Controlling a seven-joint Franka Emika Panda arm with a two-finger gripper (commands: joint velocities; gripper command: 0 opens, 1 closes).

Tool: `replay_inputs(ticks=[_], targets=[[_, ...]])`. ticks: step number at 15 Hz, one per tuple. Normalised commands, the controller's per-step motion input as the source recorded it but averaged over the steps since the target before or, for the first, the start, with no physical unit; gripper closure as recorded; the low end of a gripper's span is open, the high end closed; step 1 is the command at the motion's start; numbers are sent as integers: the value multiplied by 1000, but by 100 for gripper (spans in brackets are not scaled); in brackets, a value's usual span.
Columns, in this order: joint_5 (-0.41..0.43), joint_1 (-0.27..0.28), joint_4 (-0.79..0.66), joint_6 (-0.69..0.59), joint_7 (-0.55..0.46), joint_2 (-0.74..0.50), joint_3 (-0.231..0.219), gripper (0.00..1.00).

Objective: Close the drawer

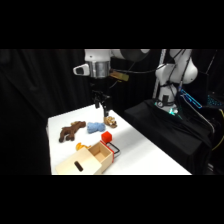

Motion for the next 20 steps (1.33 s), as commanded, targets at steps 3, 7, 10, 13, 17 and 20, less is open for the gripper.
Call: replay_inputs(ticks=[3,7,10,13,17,20], targets=[[11,-6,-14,11,-2,-8,32,0],[34,50,-115,128,0,-50,83,0],[34,78,-232,303,-42,-113,96,0],[35,51,-284,384,-58,-122,63,0],[117,22,-341,503,-142,-117,41,0],[126,17,-308,488,-150,-56,36,0]])
